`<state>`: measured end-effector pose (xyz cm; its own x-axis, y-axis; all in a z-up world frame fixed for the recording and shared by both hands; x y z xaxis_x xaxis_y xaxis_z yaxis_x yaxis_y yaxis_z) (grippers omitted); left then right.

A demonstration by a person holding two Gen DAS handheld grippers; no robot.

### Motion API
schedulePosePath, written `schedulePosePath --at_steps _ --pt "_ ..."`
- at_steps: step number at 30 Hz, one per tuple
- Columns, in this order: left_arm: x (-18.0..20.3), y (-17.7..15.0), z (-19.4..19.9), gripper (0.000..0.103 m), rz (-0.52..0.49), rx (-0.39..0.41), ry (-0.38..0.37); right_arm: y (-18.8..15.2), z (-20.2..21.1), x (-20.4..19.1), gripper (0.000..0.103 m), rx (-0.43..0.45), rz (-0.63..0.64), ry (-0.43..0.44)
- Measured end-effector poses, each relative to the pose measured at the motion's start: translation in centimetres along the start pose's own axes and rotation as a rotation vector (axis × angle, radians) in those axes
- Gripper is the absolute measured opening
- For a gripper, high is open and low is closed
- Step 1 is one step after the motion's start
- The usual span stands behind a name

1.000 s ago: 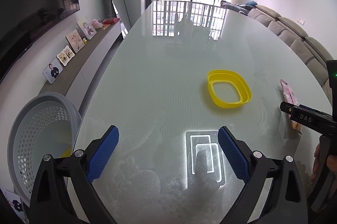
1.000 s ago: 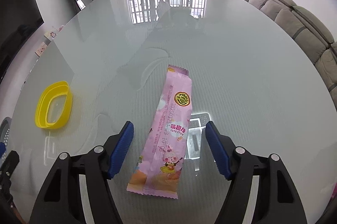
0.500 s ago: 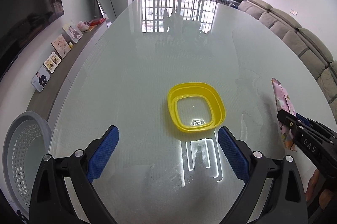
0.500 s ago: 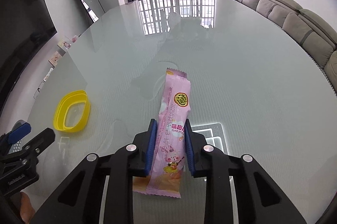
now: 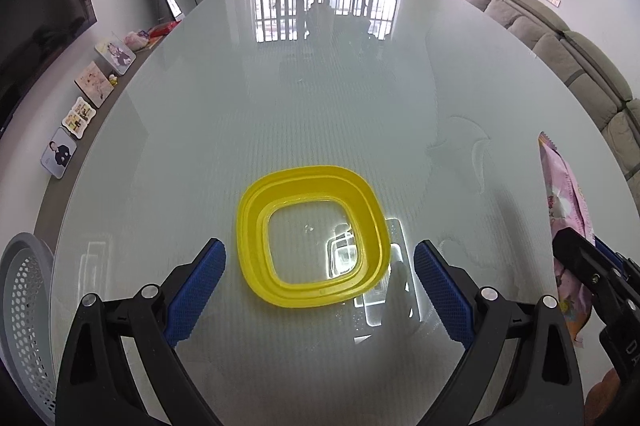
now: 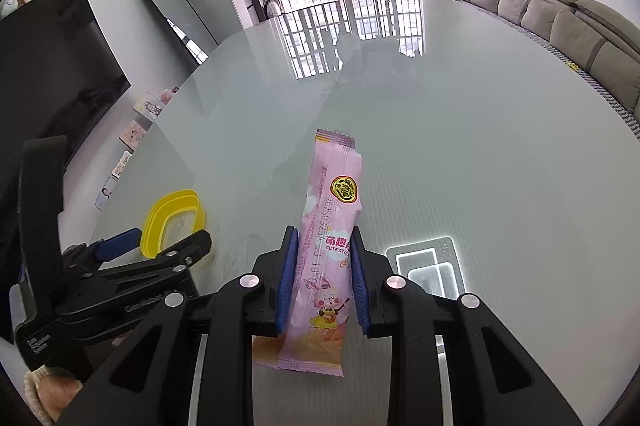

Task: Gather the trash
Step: 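Grasp the yellow plastic lid with the left tool while the right tool holds the wrapper, then carry the lid and wrapper with both tools over the grey basket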

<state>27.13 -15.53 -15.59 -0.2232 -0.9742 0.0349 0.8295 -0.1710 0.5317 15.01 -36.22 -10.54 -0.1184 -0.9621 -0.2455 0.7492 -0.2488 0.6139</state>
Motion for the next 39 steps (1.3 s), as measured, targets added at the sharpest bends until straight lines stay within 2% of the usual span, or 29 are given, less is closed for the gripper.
schedulePosePath --at_steps 8,11,13,20,26,34,39 --pt "-0.4 0.0 -0.9 0.091 -0.005 -0.007 0.026 0.0 0.7 -0.2 0.025 0.007 -0.002 0.022" --pt "-0.3 0.1 -0.7 0.082 -0.010 0.008 0.031 0.0 1.0 0.7 0.025 0.007 -0.001 0.022" --pt "-0.1 0.2 -0.4 0.071 -0.016 0.019 0.029 -0.1 0.9 0.7 0.025 0.001 -0.003 0.020" --pt "0.6 0.0 0.3 0.069 -0.035 0.036 0.020 0.4 0.9 0.6 0.025 -0.002 -0.011 0.013" --pt "0.1 -0.3 3.1 0.069 -0.042 0.089 0.042 0.5 0.6 0.3 0.025 -0.008 -0.010 0.005" --pt "-2.1 -2.5 7.5 0.069 -0.025 0.131 0.060 0.4 1.4 -2.0 0.025 0.005 0.025 0.014" --pt "-4.8 -4.1 10.0 0.069 -0.001 0.155 0.080 -1.2 1.6 -4.6 0.025 -0.004 0.034 0.045"
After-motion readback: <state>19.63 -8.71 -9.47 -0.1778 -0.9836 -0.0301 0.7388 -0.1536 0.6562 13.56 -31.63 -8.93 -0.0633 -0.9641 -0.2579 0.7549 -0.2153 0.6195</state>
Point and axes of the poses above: each gripper's, at about its wrist camera, not at the fingertips, and z roughly against the way its jaws point, x to its right, y to its top, the point moved 10 cm from there along -z, roughly the way its jaws point, and after that the axes turned 2 degrees about -x, right-handed, at the moved point
